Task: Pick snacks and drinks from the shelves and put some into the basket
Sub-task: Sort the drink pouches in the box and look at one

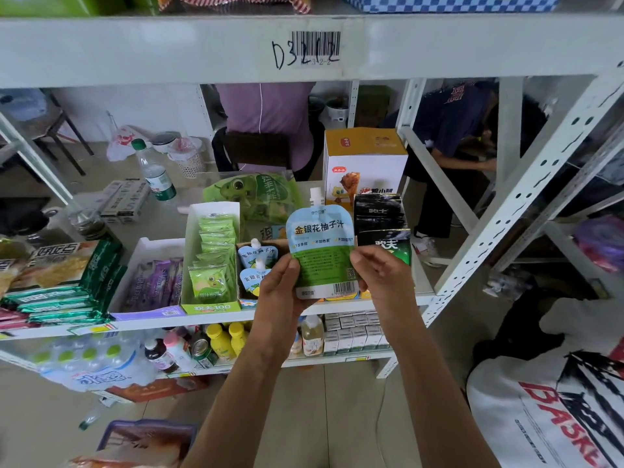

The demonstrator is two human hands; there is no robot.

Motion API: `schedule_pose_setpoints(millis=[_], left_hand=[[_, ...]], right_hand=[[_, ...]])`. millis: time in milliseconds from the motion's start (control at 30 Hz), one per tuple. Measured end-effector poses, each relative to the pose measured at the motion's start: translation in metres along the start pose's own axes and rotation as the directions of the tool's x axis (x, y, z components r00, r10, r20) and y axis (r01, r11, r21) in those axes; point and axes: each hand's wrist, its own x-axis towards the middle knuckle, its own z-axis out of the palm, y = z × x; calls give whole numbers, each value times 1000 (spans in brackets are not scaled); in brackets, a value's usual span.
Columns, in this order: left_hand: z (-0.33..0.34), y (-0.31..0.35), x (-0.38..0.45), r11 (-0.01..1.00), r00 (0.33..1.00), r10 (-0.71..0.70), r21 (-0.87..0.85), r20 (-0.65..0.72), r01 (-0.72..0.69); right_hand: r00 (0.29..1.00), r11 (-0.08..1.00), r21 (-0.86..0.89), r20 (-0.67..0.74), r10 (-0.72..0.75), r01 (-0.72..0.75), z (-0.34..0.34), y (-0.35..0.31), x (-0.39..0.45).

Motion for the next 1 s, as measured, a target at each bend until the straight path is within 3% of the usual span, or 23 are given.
schedule_pose_setpoints(millis=[200, 267, 400, 567, 800, 900, 1000], left_hand=[[-1, -5, 6, 997, 997, -17, -76, -75, 11], [-3, -6, 9, 998, 996, 14, -59, -87, -19], [0, -9, 5, 983, 990, 139, 125, -4, -137], [-3, -21, 6, 884, 962, 232, 381, 146, -271], [-10, -20, 38, 923, 992, 126, 366, 12, -121], [-9, -10, 68, 820, 986, 151, 550, 64, -162], [-6, -5, 92, 746, 981, 167, 637, 104, -194]], right_hand=[[992, 986, -122, -43, -121, 115, 7, -2, -1], [988, 969, -196, 10, -153, 152, 12, -2, -2], [995, 969, -237, 86, -50, 69, 23, 4, -2], [997, 996, -78, 70, 41, -35, 24, 12, 3], [997, 981, -191, 73, 29, -14, -3, 30, 20], [989, 984, -176, 136, 62, -38, -9, 37, 29], [991, 955, -295, 117, 66, -29, -14, 47, 44]])
